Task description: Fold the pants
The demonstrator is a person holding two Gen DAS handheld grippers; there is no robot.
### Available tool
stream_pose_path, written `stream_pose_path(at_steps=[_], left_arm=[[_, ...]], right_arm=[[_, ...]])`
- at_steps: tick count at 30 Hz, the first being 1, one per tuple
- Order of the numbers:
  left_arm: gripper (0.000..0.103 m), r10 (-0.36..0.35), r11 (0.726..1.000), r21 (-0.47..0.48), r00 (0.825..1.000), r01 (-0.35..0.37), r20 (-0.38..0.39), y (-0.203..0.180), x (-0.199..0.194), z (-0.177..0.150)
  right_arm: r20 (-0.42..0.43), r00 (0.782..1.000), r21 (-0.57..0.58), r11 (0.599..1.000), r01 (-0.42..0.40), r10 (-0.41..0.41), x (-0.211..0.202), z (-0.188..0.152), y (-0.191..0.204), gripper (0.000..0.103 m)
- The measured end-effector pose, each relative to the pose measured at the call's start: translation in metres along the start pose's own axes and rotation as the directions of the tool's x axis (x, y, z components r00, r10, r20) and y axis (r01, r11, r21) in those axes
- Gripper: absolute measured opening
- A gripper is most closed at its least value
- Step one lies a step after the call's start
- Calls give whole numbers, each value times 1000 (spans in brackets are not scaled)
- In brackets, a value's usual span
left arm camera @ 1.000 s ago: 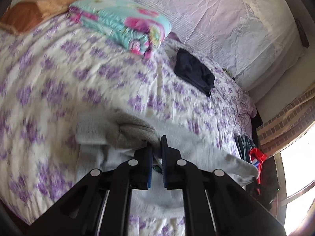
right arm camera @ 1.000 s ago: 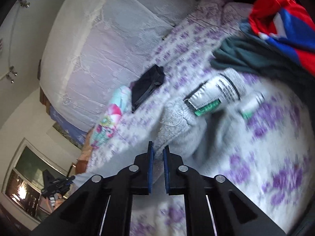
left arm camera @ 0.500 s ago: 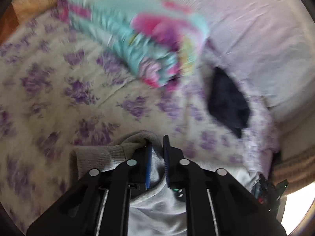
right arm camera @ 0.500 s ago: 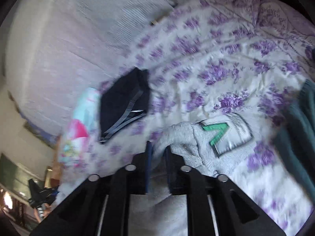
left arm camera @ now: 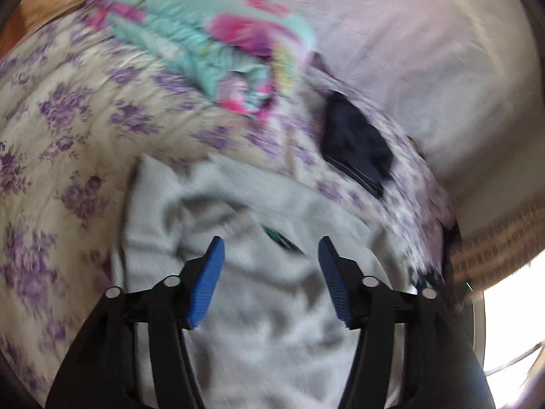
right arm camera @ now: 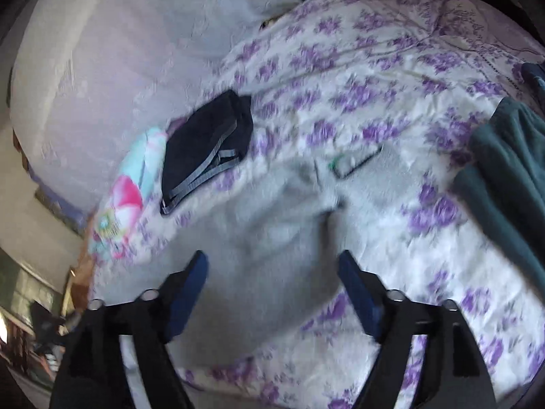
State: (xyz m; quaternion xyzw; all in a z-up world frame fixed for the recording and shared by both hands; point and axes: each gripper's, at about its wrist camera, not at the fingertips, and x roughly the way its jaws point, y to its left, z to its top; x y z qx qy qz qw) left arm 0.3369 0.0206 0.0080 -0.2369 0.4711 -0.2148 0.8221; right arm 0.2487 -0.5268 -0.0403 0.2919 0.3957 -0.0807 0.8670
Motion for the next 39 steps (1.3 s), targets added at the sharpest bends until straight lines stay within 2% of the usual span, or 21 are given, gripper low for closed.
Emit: stream_pose_path(at_steps=[1,2,4,6,9,11,14,17,19,20,22,24,26,28,32,33,35,37,39], left_arm=[[70,-2,1000,14,1000,2,-6,-5,-3,-6],[71,12,999,33,1000,-11,-16,-12,-6,-14],[71,50,996,79,998,-47,-37,-22,-5,-30],[71,133,984,129,989,-124,-63,-26,0,-48],[71,212,967,159,974,-198,-74,-14,0,-74],[71,207,969,151,975,-195,-74,-1,-6,-89],[70,164,976,150,985,-155,-48,12,-31,-116],[72,239,963,123,971,-239,14,22,-53,-130],[73,209,968,132,977,-213,39,25,-67,-138],[74,194,970,139,980,-198,38,24,-69,-140],[84,209,972,105,978,-211,26,31,-69,-150],[84,194,980,38,981,-193,-15,47,-61,-159],[84,167,986,1,985,-167,-35,58,-54,-168],[84,161,987,17,987,-161,-10,59,-56,-171],[89,150,989,-13,989,-150,-2,64,-54,-166],[90,150,988,-20,989,-150,-3,65,-52,-164],[94,139,990,-38,990,-139,4,68,-48,-162],[98,141,990,-33,990,-140,19,65,-45,-162],[98,169,986,-9,985,-168,34,60,-42,-165]], right_arm=[[-25,996,-23,996,88,-89,10,-3,-3,90],[-6,989,-10,989,150,-150,11,-8,-9,89],[71,990,36,992,122,-124,-7,-17,-13,88],[139,988,52,996,68,-75,-33,-27,-12,88],[240,970,48,999,12,-24,-66,-47,-14,98],[284,959,49,999,1,-15,-77,-59,-22,100],[272,962,101,995,-3,-25,-76,-64,-39,100],[259,965,146,987,-66,26,-76,-60,-51,100],[285,958,140,987,-75,32,-86,-60,-50,100],[304,952,132,988,-78,35,-95,-63,-50,100],[331,942,135,986,-100,50,-110,-78,-55,100],[359,932,152,982,-116,54,-122,-96,-67,100],[334,942,190,977,-95,27,-129,-112,-79,100],[336,941,203,972,-116,42,-141,-126,-86,100],[353,935,213,974,-78,-2,-183,-150,-94,100],[323,946,229,971,-65,-13,-190,-155,-101,100],[240,971,278,958,-73,4,-186,-167,-112,100],[210,977,265,960,-93,37,-178,-175,-111,100],[216,976,210,977,-50,4,-172,-172,-102,100]])
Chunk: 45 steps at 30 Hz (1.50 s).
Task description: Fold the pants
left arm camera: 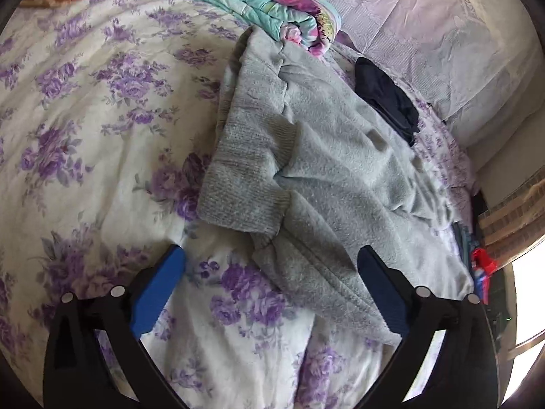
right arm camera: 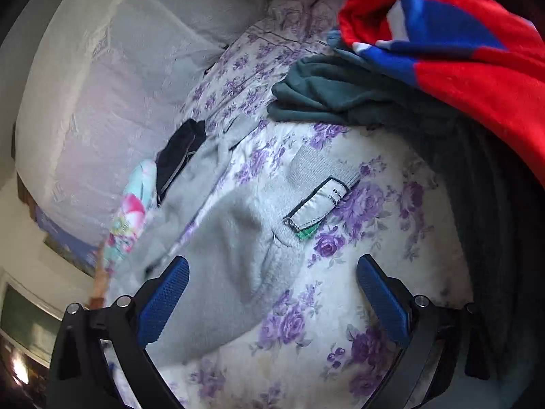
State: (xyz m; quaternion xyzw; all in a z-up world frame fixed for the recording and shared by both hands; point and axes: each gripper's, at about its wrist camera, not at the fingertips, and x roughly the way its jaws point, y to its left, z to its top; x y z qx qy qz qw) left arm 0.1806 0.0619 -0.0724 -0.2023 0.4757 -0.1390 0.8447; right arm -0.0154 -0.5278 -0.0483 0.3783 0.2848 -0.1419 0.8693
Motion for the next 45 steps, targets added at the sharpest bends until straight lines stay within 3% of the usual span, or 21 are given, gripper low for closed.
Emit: stream_pose_path(at_steps=[2,3,5,6,7,10,14,16,17,18,20,25,29,32,35,37,38,39,40,41,45], left_arm=[[98,47,998,49,999,-48,17,-8,2,-5],[98,60,996,66,998,-62,24,-10,3,-6],[98,80,992,92,996,-84,46,-13,3,-10],[98,82,992,96,995,-87,53,-12,2,-11],[98,81,991,100,995,-87,59,-12,2,-12],[98,69,992,99,996,-75,61,-10,1,-11],[98,75,991,105,996,-81,57,-10,0,-11],[98,80,992,89,995,-85,54,-8,-6,-10],[98,76,994,77,995,-81,58,-5,-10,-10],[98,71,995,61,995,-75,65,-2,-15,-9],[98,74,997,22,993,-76,87,5,-28,-4],[98,106,992,45,977,-116,183,-16,-55,36],[98,125,978,134,967,-157,221,-61,-37,67],[98,122,980,141,982,-143,147,-78,-1,90],[98,162,977,127,983,-171,84,-75,38,106],[98,275,955,101,959,-280,63,-59,64,111],[98,346,934,76,937,-349,54,-45,77,113],[99,349,936,44,937,-350,19,-32,89,114],[99,298,954,-5,954,-298,-12,-21,92,114],[99,263,964,-51,965,-262,9,-15,86,115],[99,256,965,-68,966,-253,38,-15,76,113]], right_arm=[[9,999,-4,999,-38,38,12,6,2,96],[20,1000,14,1000,-21,21,21,13,0,93],[47,999,37,999,12,-13,28,18,-3,66],[60,998,65,998,-8,4,28,19,-6,55],[68,997,83,996,-35,30,26,18,-8,38],[115,993,49,998,-37,31,12,17,-8,28],[24,998,106,993,48,-51,19,24,-33,23],[59,996,132,989,66,-74,6,29,-37,31],[125,984,135,984,113,-130,-8,31,-36,41],[217,961,123,981,147,-171,-25,32,-29,45],[278,945,48,986,163,-170,-36,38,-6,62],[238,970,-230,968,100,-44,17,51,100,94],[105,994,-367,930,14,27,98,56,179,95],[4,1000,-417,909,-25,30,153,53,215,95],[-94,995,-432,902,-4,-41,206,54,219,96],[-147,977,-422,903,78,-153,240,49,199,96],[-168,974,-410,909,74,-155,248,47,190,96],[-157,983,-388,921,31,-99,243,48,184,96],[-139,987,-368,929,20,-77,235,52,183,96],[-123,988,-371,928,41,-92,233,53,183,98],[-122,986,-394,917,55,-112,232,53,182,100]])
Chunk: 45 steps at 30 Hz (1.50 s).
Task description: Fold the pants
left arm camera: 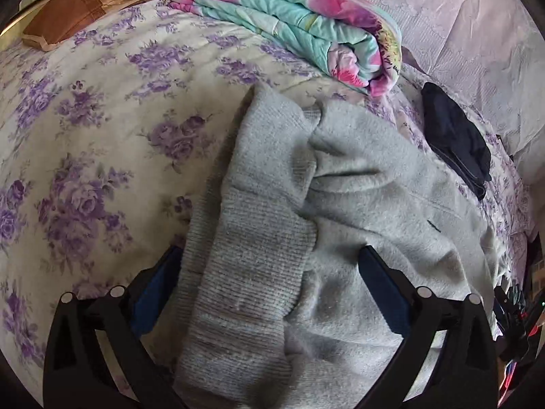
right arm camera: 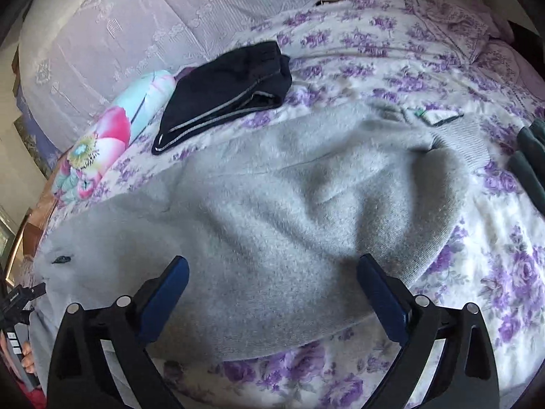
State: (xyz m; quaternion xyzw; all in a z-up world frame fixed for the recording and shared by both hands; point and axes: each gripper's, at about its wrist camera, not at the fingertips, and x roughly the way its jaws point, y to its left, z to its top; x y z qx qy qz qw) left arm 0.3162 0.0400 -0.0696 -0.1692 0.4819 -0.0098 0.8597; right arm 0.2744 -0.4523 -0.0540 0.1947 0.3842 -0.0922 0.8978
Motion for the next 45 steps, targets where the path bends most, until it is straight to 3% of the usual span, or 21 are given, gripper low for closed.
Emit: stream_pose_path(at_steps=[2,4,6,9,12,14,17,20,22,27,29,31,33,34,36,38,40,45], left_arm=[[98,43,998,33,996,-46,75,-10,-19,-4],[98,73,990,109,981,-94,182,-29,-46,-9],[99,83,964,214,943,-158,322,-62,-79,-19],[99,74,926,304,898,-223,434,-110,-106,-32],[99,-13,899,403,910,-171,415,-148,-110,-39],[99,-62,893,429,908,-135,415,-162,-106,-49],[99,-75,902,412,893,-129,444,-170,-88,-73],[99,-38,875,454,913,-166,407,-176,-62,-87],[99,-32,861,482,928,-163,372,-178,-53,-87],[99,-34,894,431,941,-121,336,-167,-53,-81],[99,-22,877,455,934,-153,356,-169,-60,-79],[99,-1,823,517,911,-233,411,-179,-73,-70],[99,14,805,521,887,-284,462,-184,-79,-60],[99,14,811,512,883,-284,469,-183,-79,-57],[99,18,833,487,892,-263,451,-178,-66,-56],[99,43,850,472,923,-235,382,-169,-44,-57],[99,61,844,491,948,-217,313,-167,-34,-53],[99,25,889,432,957,-153,287,-152,-39,-47]], right_arm=[[53,998,8,1000,30,-31,-13,0,4,100],[151,982,27,994,106,-109,-43,-1,8,100],[245,965,33,996,88,-93,-74,-4,16,100],[360,932,46,998,39,-52,-116,-17,33,100],[405,913,36,998,47,-57,-131,-39,56,100],[418,908,-38,998,54,-33,-131,-53,72,100],[428,901,-244,950,195,-75,-116,-64,106,100],[483,857,-297,887,353,-179,-108,-72,119,100],[469,869,-304,896,325,-156,-109,-70,119,100],[468,873,-257,923,287,-141,-114,-69,110,100],[467,874,-216,941,262,-136,-116,-67,101,100],[473,873,-187,954,234,-121,-118,-66,95,100],[476,872,-164,964,212,-111,-117,-66,89,100],[474,873,-156,965,210,-114,-116,-66,88,100],[453,883,-142,968,207,-123,-110,-64,84,100],[427,894,-136,968,210,-134,-103,-63,83,100],[410,899,-119,969,217,-151,-99,-58,86,100],[416,907,-123,985,125,-63,-110,-45,114,100]])
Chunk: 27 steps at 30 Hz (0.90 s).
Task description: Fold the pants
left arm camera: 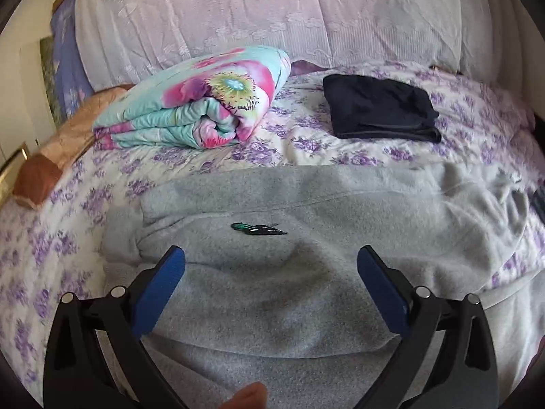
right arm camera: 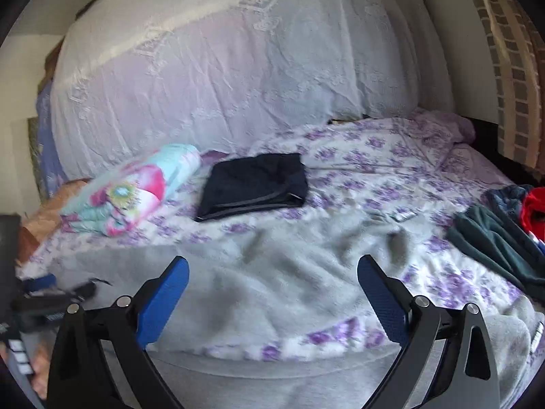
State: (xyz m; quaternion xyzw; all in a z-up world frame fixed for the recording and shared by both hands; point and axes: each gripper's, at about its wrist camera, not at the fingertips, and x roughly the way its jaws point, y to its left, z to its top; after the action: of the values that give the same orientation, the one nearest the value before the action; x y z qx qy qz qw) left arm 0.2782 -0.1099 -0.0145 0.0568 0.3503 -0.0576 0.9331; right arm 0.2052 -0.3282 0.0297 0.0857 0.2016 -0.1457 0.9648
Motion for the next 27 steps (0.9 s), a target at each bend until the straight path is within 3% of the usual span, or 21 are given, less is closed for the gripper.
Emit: stream_pose_path(at_steps=[3,7,9,16,21,27], left_arm=[[99,8,1000,-19,1000,-8,8,3,-3,-2],[99,34,999,-10,999,-34,19,2,-7,-4],[99,29,999,-14,999,-29,25,3,-12,-5],[99,-67,989,-133,997,64,-24,13,-25,-35],[99,-15,997,-72,999,12,-46,-1,-22,-47],[99,32,999,-28,999,-31,30,21,-37,-12]], right_arm=[[-33,998,-39,997,-60,59,9,-7,11,100],[-119,993,-94,995,-28,17,26,-24,10,100],[-154,987,-75,996,-49,37,29,-24,9,100],[-133,989,-103,991,-80,66,11,-27,21,100],[-98,992,-134,986,-97,84,2,-29,26,100],[-71,989,-87,987,-132,126,0,-7,0,100]])
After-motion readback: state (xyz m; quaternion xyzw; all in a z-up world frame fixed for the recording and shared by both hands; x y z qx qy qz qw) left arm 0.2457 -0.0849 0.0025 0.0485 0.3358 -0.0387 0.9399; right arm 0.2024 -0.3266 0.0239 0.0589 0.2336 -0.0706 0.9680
